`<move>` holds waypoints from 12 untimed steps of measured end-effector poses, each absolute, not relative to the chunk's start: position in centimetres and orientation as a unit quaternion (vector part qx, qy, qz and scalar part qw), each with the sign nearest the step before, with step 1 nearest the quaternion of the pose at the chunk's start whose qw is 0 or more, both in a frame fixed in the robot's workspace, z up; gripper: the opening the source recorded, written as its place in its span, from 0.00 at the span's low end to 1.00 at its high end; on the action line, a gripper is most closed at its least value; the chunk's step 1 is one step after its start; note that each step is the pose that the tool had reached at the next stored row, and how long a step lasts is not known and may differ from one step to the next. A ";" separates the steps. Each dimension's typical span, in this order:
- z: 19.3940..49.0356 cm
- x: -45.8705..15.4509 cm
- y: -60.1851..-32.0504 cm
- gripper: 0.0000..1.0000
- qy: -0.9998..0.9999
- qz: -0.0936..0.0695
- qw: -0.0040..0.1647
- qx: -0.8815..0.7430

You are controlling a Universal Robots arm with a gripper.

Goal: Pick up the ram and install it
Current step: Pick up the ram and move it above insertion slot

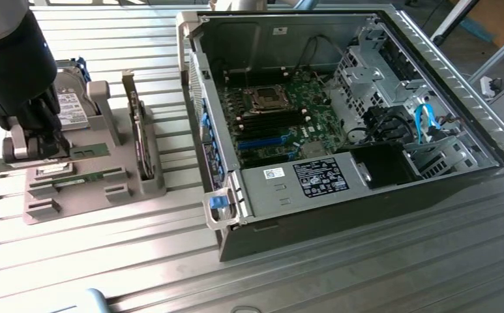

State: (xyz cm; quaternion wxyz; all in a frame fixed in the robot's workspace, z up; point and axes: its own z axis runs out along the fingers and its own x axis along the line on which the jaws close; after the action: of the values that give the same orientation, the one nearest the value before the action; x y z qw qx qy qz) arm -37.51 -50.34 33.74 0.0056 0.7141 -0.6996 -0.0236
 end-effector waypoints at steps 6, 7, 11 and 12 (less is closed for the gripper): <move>34.8 -37.5 -50.3 0.12 -0.700 -0.024 0.006 0.714; 35.1 -37.4 -50.3 0.12 -0.700 -0.024 0.006 0.714; 35.7 -37.4 -50.3 0.12 -0.700 -0.024 0.006 0.714; 35.9 -37.4 -50.3 0.12 -0.700 -0.024 0.006 0.714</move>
State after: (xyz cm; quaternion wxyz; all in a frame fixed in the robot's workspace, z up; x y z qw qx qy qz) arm -37.39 -50.34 35.90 0.0055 0.7141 -0.6996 -0.0236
